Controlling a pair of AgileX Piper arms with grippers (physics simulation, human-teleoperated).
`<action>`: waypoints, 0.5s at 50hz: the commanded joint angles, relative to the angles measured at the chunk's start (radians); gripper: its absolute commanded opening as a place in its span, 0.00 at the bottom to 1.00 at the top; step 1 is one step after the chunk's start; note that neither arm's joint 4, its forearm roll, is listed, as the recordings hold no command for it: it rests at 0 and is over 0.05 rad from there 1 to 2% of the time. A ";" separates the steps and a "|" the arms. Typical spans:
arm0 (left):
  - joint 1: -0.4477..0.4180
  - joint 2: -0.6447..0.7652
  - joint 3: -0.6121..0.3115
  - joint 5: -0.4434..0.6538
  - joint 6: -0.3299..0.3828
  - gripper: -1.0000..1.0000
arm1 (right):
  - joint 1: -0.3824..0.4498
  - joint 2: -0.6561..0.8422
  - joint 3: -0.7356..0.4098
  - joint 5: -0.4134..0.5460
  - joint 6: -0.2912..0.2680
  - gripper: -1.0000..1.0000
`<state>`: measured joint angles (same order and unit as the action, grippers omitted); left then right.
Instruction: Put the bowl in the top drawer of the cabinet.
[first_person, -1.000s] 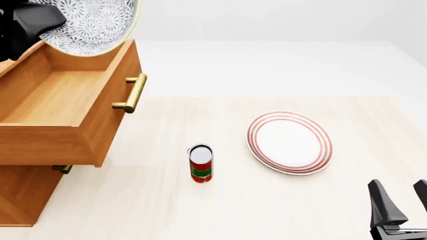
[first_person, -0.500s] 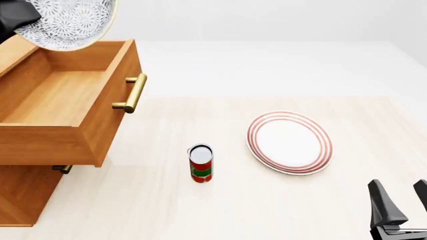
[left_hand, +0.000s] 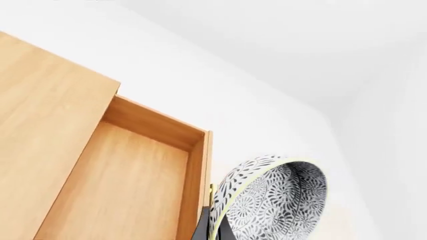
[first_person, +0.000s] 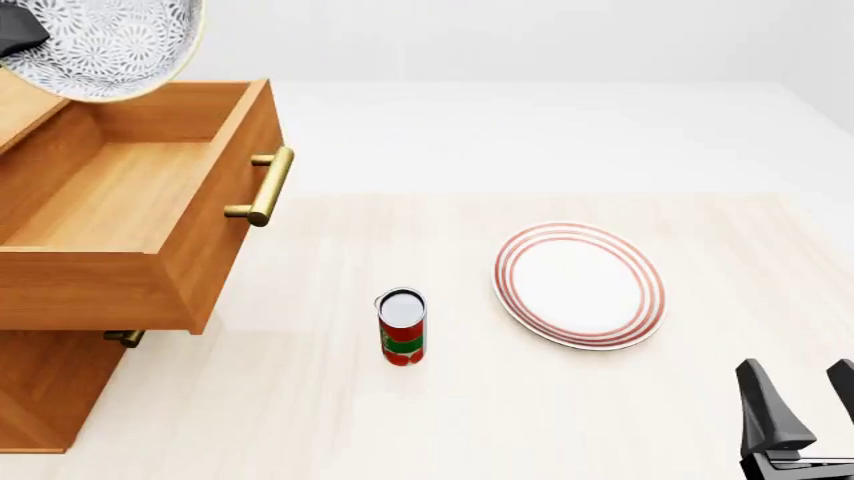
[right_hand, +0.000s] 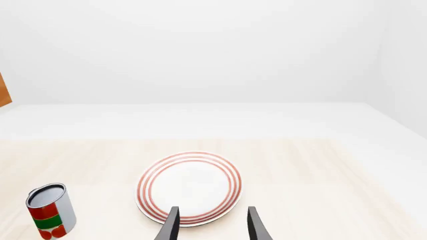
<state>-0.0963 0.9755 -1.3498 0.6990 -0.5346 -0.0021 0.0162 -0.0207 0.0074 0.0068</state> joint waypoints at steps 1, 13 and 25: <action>0.041 0.013 -0.026 0.023 0.028 0.00 | 0.000 0.000 0.000 0.000 0.000 1.00; 0.065 0.023 -0.044 0.051 0.048 0.00 | 0.000 0.000 0.000 0.000 0.000 1.00; 0.088 0.025 -0.056 0.072 0.043 0.00 | 0.000 0.000 0.000 0.000 0.000 1.00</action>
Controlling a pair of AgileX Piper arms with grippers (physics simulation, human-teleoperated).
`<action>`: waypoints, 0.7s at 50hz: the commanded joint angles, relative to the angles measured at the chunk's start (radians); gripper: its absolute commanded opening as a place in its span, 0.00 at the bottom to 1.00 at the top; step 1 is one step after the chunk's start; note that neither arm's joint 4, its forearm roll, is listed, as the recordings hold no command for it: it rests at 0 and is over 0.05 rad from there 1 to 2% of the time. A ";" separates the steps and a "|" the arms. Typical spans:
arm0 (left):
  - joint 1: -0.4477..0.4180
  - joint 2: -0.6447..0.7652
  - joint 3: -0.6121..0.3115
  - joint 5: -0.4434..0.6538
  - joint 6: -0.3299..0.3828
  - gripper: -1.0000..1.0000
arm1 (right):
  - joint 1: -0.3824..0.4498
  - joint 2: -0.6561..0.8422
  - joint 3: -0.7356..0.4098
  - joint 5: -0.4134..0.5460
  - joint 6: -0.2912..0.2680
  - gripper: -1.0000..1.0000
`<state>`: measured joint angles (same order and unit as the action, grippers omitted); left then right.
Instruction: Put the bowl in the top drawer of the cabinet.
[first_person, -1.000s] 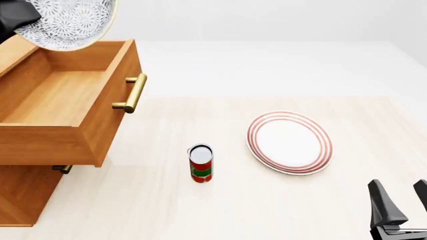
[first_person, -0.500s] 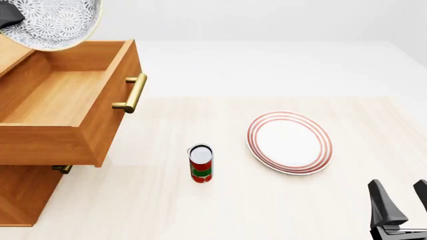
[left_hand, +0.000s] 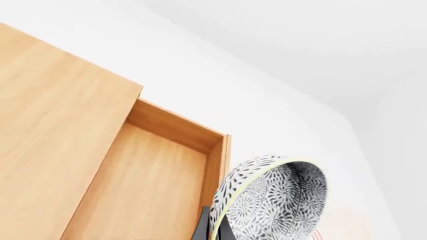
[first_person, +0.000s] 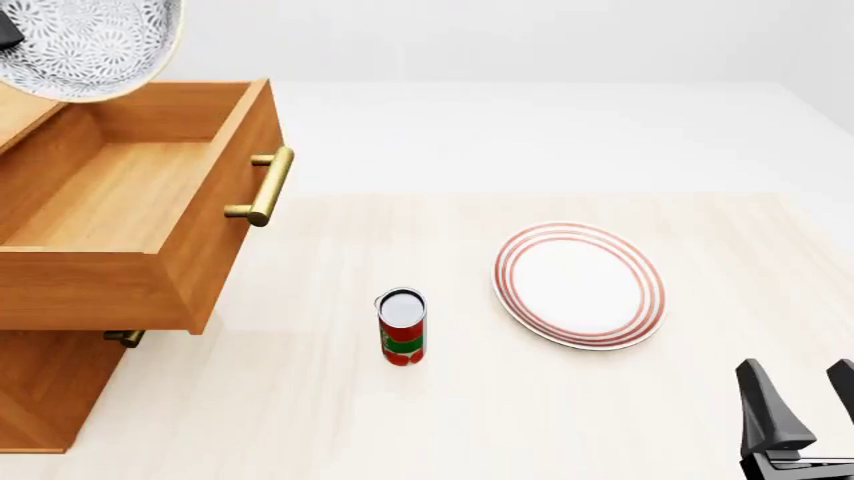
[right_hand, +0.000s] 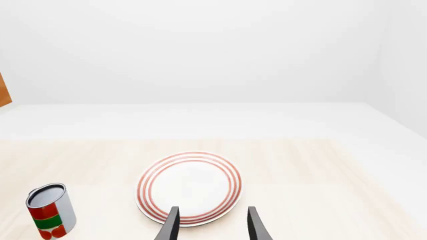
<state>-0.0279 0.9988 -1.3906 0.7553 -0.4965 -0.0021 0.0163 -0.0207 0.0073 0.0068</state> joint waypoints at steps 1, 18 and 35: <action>0.024 0.003 -0.014 0.018 0.004 0.00 | 0.000 0.000 0.000 0.000 0.000 1.00; 0.025 0.029 -0.006 0.036 -0.005 0.00 | 0.000 0.000 0.000 0.000 -0.001 1.00; 0.001 0.045 0.023 0.040 -0.068 0.00 | 0.000 0.000 0.000 0.000 0.000 1.00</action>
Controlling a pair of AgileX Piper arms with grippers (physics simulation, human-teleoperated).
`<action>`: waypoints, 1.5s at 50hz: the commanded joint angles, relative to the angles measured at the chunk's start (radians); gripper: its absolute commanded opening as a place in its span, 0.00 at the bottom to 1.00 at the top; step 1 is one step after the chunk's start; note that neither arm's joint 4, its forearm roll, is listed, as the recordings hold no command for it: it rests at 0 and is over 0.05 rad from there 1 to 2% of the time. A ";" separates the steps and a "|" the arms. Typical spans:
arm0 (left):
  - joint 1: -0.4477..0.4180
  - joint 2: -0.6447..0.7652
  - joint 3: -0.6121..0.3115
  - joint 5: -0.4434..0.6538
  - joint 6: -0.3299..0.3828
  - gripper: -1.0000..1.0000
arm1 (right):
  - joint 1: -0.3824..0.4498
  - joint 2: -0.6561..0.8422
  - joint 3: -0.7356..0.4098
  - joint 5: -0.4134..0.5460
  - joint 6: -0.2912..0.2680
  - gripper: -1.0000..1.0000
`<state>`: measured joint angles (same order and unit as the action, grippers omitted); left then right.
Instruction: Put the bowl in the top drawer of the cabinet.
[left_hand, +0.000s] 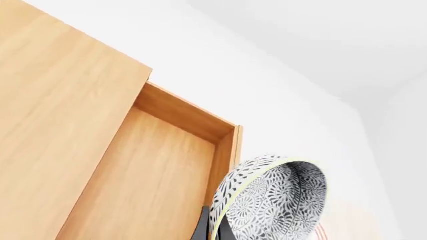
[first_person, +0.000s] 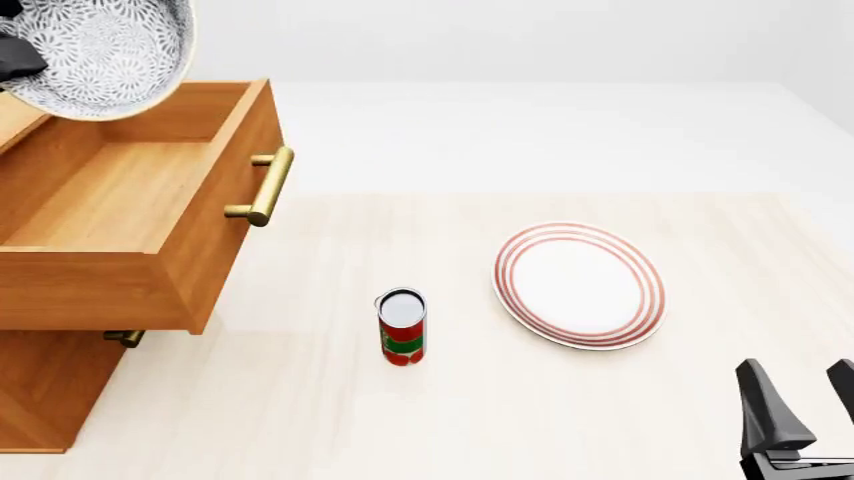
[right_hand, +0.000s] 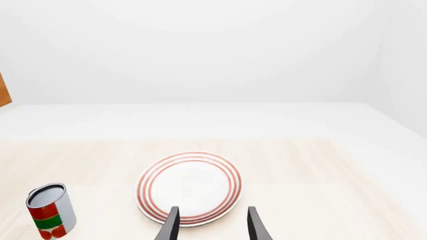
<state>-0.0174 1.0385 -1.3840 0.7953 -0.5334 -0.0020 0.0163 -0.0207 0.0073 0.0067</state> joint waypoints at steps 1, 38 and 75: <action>-0.006 0.005 0.018 -0.001 -0.030 0.00 | 0.000 0.000 0.000 0.000 0.000 1.00; 0.070 0.016 0.050 -0.007 -0.038 0.00 | 0.000 0.000 0.000 0.000 0.000 1.00; 0.131 0.014 0.130 -0.034 -0.034 0.00 | 0.000 0.000 0.000 0.000 0.000 1.00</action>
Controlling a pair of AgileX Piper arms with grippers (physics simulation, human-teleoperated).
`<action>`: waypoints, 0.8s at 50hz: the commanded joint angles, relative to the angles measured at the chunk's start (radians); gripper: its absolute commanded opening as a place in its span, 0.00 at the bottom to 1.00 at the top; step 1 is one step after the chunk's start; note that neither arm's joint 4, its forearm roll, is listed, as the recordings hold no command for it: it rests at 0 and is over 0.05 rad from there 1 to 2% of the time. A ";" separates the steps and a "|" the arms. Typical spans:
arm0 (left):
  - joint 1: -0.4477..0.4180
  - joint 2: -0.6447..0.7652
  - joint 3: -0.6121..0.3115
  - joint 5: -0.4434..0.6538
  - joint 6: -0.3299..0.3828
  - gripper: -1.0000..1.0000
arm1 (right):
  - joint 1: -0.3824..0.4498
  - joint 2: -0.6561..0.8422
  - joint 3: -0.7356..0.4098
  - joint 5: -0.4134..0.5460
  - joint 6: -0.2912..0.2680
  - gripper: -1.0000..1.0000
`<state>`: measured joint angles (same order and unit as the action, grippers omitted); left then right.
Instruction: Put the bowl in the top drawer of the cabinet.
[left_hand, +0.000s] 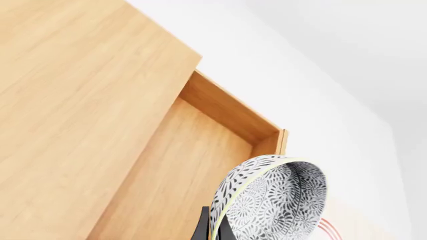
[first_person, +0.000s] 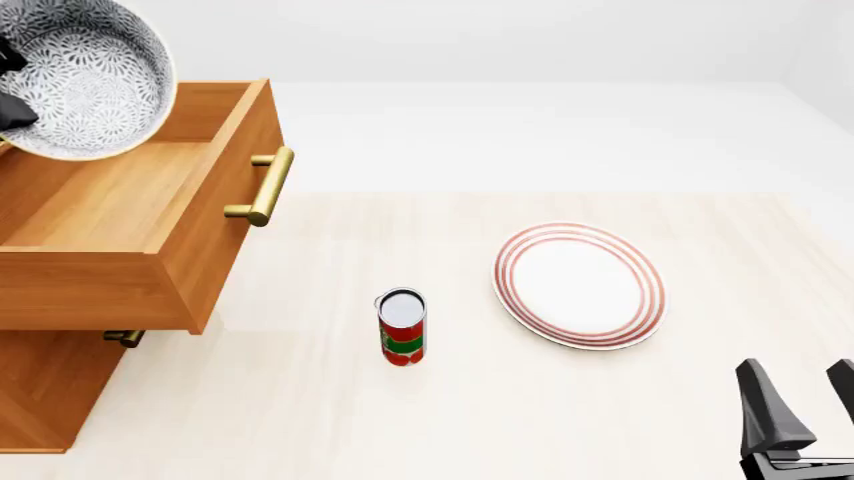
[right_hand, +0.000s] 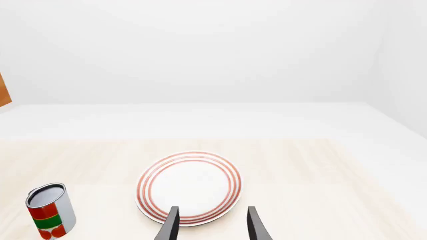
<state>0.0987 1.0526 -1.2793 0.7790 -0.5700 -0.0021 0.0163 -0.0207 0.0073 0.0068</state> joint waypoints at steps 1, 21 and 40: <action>0.017 0.000 0.028 -0.020 0.003 0.00 | 0.000 0.000 0.000 0.000 0.000 1.00; 0.021 0.015 0.067 -0.047 0.004 0.00 | 0.000 0.000 0.000 0.000 0.000 1.00; 0.030 0.046 0.064 -0.052 0.028 0.00 | 0.000 0.000 0.000 0.000 0.000 1.00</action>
<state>0.1239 1.0855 -1.2085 0.7318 -0.5579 -0.0020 0.0163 -0.0207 0.0073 0.0068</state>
